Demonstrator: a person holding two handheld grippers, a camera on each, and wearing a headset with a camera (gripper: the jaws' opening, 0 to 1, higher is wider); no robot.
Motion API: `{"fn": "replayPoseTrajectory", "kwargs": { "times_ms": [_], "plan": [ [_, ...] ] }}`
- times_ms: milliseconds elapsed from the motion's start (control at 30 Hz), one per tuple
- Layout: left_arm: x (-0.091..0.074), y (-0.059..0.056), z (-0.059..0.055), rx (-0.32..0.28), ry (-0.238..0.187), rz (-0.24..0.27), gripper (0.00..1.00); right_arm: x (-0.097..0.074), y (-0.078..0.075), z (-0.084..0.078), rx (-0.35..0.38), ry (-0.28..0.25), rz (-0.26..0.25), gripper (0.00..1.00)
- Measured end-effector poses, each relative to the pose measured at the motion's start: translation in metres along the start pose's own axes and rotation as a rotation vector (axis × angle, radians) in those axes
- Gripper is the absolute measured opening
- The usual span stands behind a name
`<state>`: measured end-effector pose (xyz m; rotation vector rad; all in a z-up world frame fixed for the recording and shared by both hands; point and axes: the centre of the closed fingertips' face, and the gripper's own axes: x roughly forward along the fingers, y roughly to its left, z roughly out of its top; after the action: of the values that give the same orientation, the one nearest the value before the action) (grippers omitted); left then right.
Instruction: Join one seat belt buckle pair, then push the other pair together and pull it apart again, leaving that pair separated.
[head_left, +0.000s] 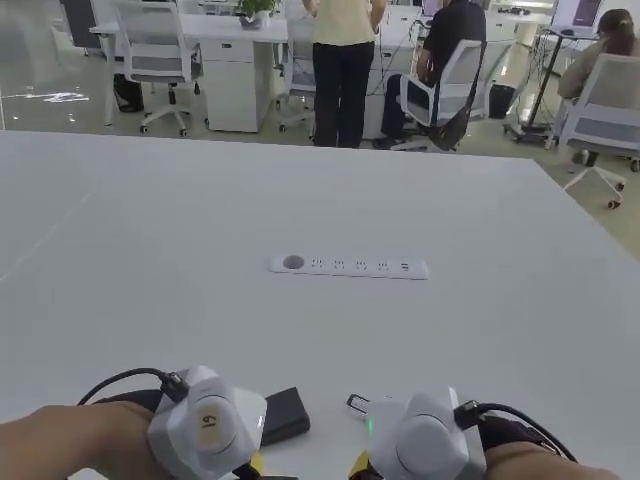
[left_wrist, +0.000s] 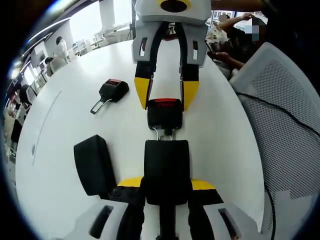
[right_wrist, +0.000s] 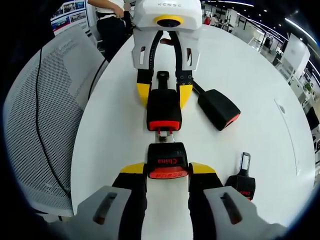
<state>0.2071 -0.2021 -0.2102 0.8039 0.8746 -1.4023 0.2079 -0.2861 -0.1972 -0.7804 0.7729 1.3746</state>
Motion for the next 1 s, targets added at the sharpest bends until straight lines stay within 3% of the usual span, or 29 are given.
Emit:
{"fn": "replayPoseTrajectory", "kwargs": {
  "times_ms": [600,1000],
  "plan": [
    [0.0008,0.0003,-0.0007,0.007,-0.018,0.001,0.33,0.0048,0.0007,0.0003,0.018,-0.023,-0.006,0.28],
    [0.0003,0.0008,-0.0003,0.009,-0.006,0.000,0.33,0.0086,-0.0008,0.0022,0.018,-0.026,-0.006,0.27]
  ]
}}
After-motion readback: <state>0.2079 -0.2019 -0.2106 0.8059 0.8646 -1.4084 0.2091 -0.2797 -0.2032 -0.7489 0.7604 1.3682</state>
